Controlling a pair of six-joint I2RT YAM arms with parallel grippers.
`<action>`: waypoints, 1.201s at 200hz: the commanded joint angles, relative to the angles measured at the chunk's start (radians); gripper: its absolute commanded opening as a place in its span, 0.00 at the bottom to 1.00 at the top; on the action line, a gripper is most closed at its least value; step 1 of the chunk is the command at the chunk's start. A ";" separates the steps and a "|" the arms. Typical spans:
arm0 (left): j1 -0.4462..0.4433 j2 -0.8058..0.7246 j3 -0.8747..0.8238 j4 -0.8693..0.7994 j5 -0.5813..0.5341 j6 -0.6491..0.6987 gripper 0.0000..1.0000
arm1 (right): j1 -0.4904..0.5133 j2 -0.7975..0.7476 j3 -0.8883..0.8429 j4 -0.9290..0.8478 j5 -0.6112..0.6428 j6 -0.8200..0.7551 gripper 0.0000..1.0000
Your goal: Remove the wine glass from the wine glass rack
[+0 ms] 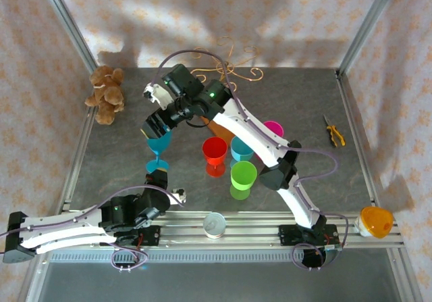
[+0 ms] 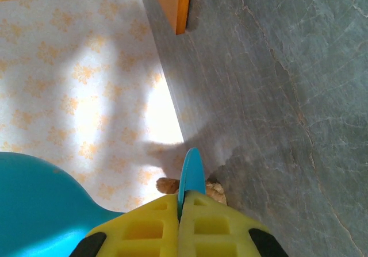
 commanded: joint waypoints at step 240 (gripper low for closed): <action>-0.020 0.017 -0.012 0.043 -0.045 0.022 0.00 | 0.015 0.056 0.041 -0.243 -0.175 -0.170 0.36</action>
